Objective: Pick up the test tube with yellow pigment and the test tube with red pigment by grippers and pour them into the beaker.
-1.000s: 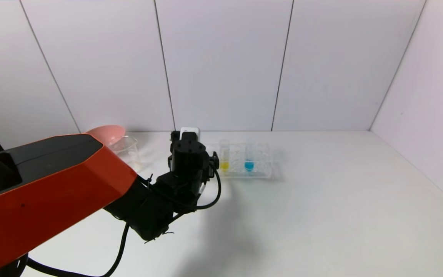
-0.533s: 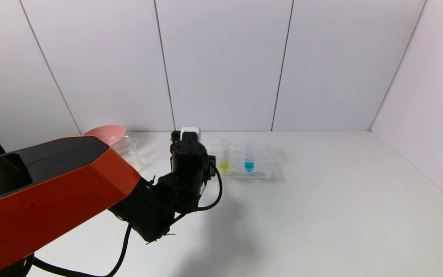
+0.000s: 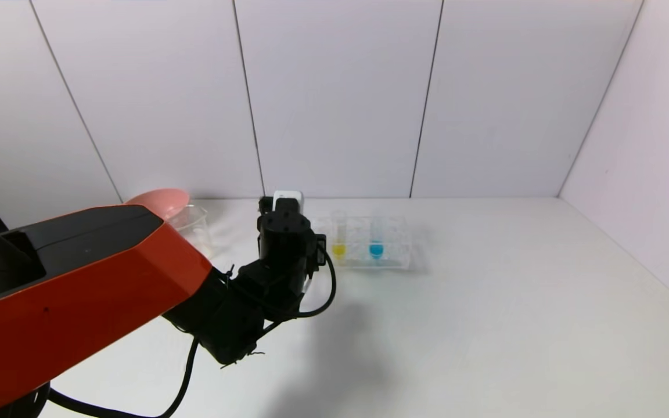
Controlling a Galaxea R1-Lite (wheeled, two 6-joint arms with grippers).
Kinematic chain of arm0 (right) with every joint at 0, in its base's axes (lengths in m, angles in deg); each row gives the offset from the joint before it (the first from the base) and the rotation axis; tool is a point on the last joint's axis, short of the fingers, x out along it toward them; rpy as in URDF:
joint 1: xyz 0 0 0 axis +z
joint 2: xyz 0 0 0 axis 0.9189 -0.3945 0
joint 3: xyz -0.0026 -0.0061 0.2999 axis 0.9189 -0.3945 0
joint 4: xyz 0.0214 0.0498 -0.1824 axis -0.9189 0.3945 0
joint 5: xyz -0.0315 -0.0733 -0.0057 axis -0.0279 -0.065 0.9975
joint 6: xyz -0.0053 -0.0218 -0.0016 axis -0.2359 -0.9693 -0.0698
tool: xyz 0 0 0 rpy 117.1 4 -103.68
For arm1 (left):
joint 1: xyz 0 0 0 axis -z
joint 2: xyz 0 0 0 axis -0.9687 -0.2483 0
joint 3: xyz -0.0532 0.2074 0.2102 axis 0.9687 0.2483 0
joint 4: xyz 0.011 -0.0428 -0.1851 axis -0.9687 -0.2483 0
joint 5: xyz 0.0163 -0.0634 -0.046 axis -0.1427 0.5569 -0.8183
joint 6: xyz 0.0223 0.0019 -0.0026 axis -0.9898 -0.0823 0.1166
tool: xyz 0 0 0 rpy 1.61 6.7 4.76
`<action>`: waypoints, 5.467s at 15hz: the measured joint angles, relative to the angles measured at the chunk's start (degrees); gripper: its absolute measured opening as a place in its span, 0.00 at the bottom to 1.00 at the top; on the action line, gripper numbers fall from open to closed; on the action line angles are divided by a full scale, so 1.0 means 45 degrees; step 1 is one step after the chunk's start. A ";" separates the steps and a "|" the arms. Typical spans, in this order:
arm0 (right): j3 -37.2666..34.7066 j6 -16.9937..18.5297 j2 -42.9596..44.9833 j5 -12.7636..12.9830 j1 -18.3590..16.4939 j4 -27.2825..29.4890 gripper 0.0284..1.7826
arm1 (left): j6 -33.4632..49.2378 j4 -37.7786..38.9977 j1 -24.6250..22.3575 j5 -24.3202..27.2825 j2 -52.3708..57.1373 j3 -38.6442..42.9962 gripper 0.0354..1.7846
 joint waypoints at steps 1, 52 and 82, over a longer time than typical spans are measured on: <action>0.0000 0.0000 0.0000 0.0000 0.0000 0.0000 0.96 | -0.0127 0.0000 0.0008 -0.0005 0.0092 -0.0035 0.22; 0.0000 0.0000 0.0000 0.0000 0.0000 0.0000 0.96 | -1.3540 -2.4728 -1.0056 0.9671 0.1685 -1.2995 0.22; 0.0000 0.0000 0.0000 -0.0005 0.0000 0.0000 0.96 | -1.4434 -2.4714 -0.6564 -0.0024 0.0753 -1.3101 0.22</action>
